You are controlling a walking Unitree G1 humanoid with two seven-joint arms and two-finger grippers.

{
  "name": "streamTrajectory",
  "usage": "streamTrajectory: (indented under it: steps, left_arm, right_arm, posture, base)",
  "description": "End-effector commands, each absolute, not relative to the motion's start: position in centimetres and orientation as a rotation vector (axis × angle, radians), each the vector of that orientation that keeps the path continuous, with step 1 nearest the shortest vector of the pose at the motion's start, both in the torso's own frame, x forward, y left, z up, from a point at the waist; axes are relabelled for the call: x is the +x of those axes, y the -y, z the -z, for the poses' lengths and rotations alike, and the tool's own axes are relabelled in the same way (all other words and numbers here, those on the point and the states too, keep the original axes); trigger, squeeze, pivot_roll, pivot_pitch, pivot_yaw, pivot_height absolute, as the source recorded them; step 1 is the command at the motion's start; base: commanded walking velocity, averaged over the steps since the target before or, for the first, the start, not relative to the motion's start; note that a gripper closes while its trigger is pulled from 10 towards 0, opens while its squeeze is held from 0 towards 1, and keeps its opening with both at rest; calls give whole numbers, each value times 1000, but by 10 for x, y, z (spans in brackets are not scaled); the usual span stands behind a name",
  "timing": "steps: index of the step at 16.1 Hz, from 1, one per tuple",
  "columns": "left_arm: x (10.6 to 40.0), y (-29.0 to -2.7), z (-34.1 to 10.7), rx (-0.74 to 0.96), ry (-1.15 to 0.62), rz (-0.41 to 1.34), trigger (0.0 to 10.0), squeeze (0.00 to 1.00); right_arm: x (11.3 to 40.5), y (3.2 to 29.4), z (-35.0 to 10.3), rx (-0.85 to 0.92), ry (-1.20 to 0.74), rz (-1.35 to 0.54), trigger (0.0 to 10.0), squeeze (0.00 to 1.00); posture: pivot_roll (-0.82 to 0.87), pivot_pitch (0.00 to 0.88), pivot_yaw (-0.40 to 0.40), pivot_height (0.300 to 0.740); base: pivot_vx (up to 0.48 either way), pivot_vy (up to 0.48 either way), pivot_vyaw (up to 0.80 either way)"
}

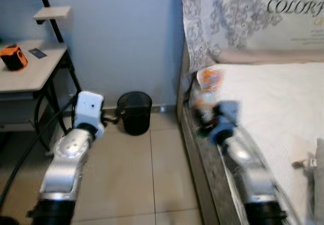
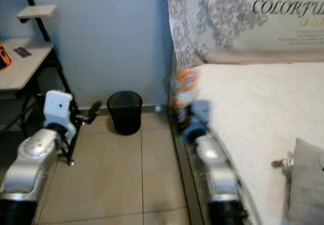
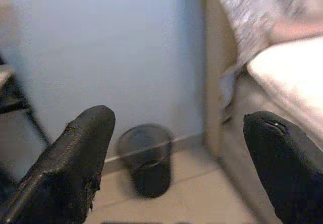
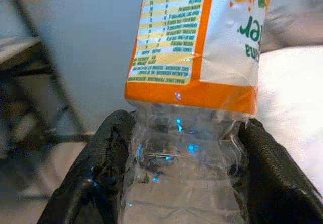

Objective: Clean up the room

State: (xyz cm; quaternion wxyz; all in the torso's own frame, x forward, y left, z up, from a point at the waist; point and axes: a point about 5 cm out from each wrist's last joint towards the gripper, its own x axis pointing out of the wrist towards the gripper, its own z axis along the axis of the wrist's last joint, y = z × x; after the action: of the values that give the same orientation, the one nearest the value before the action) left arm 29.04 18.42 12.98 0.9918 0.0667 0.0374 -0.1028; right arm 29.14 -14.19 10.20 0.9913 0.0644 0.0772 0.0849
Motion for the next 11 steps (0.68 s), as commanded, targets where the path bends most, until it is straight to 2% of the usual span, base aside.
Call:
streamTrajectory:
  steps: [1, 4, 5, 8, 11]
  left_arm:
    - [288, -193, -132, 131, -55, 193, 10000, 0]
    - [285, -200, -127, 154, -56, 176, 10000, 0]
    - [285, -201, -127, 158, -50, 171, 10000, 0]
    - [287, -200, -129, 165, -38, 180, 10000, 0]
    - [289, -199, -129, 165, -31, 188, 10000, 0]
  right_arm:
    - [293, 141, -106, 107, -116, -167, 10000, 0]
    - [292, 155, -98, -16, -96, -95, 10000, 0]
    - [292, 154, -96, -2, -99, -115, 10000, 0]
    - [291, 149, -94, 87, -90, -112, 10000, 0]
    - [294, 142, -93, 149, -84, -118, 10000, 0]
  posture:
    - [9, 0, 8, 740]
    - [18, 0, 4, 740]
    - [18, 0, 7, 740]
    - [12, 0, 17, 740]
    - [10, 0, 22, 740]
  base:
    - [296, 0, 0]
    - [295, 0, 0]
    - [296, 0, 0]
    - [299, 0, 725]
    - [300, 0, 0]
